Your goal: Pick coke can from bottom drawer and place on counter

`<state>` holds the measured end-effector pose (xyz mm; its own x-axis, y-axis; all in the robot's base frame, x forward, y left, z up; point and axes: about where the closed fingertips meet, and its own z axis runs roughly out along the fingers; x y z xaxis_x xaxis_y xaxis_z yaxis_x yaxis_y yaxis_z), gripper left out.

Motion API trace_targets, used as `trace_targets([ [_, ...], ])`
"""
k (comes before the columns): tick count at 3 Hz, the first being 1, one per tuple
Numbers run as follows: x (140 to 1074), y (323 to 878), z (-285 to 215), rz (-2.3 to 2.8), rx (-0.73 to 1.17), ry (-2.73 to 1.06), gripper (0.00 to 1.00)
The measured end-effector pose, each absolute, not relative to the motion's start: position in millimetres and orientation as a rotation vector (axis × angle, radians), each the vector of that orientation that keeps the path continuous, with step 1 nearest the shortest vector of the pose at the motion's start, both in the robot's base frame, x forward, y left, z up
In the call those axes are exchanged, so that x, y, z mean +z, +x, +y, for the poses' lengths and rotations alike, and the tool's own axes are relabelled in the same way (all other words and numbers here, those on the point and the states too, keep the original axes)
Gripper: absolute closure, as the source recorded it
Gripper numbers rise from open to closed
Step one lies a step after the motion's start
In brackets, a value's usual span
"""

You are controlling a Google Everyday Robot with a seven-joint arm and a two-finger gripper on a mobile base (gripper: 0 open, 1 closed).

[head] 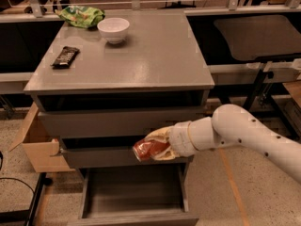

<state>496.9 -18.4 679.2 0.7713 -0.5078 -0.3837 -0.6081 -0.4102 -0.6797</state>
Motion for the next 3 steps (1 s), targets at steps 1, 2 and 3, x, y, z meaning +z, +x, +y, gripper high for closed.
trace_targets([
  [1,728,507,-29,0.800,0.015,-2.173,1.00],
  [2,728,507,-29,0.800,0.015,-2.173,1.00],
  [3,756,513,-42,0.775,-0.037,-2.191,1.00],
])
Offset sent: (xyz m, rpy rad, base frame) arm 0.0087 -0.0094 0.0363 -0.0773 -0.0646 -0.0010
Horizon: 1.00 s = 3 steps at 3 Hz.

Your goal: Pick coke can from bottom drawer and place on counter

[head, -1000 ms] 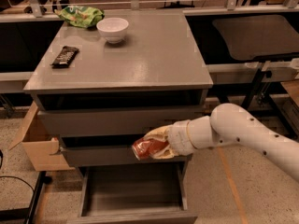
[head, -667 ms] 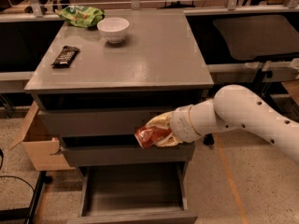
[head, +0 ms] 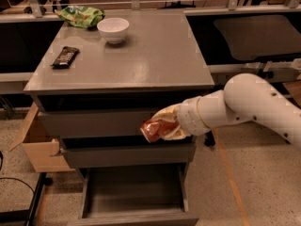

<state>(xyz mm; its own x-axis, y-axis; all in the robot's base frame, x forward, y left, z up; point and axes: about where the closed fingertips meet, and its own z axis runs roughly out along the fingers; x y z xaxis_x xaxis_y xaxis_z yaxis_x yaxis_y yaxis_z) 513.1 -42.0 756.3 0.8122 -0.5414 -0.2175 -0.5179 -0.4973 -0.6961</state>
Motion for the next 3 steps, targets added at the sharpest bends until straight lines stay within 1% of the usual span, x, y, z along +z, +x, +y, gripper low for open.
trace_targets([
  [1,800,521,-58,0.735,-0.111,-2.227,1.00],
  [2,829,535,-70,0.710,-0.134,-2.255,1.00],
  [3,855,556,-69,0.673,-0.153,-2.260,1.00],
])
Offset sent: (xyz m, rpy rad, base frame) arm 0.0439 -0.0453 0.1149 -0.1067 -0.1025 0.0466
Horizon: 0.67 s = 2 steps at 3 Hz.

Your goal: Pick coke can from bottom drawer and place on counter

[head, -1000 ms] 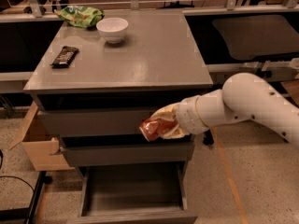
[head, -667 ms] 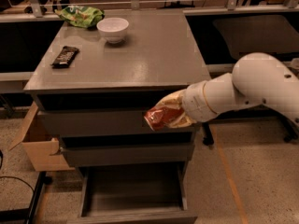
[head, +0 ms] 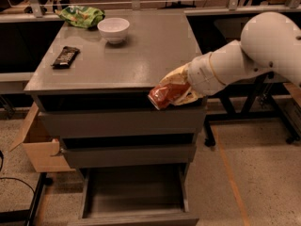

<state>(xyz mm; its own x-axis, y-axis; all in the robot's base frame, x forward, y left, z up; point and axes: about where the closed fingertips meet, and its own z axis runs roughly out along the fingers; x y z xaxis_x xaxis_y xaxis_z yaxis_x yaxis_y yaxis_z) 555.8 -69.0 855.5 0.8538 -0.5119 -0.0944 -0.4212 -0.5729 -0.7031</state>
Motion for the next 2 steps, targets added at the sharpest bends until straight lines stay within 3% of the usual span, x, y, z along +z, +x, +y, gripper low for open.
trace_targets([
  [2,903,599,-30,0.607,-0.193,-2.285,1.00],
])
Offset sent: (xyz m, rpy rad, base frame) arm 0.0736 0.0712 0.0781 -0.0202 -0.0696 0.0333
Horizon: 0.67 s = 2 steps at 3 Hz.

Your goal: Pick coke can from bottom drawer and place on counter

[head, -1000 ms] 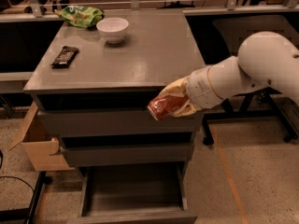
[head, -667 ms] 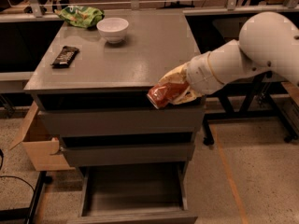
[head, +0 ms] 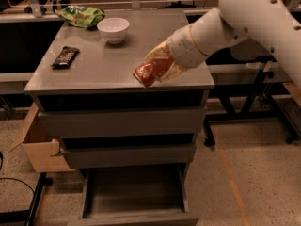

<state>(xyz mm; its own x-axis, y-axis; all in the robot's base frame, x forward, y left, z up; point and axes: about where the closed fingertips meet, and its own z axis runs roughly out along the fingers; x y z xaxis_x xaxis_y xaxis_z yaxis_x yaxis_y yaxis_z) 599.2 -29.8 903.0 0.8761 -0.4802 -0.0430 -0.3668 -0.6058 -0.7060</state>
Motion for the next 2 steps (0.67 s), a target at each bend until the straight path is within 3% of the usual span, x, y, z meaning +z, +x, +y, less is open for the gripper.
trace_targets([
  [2,925,652,4,0.725,-0.154,-2.218,1.00],
])
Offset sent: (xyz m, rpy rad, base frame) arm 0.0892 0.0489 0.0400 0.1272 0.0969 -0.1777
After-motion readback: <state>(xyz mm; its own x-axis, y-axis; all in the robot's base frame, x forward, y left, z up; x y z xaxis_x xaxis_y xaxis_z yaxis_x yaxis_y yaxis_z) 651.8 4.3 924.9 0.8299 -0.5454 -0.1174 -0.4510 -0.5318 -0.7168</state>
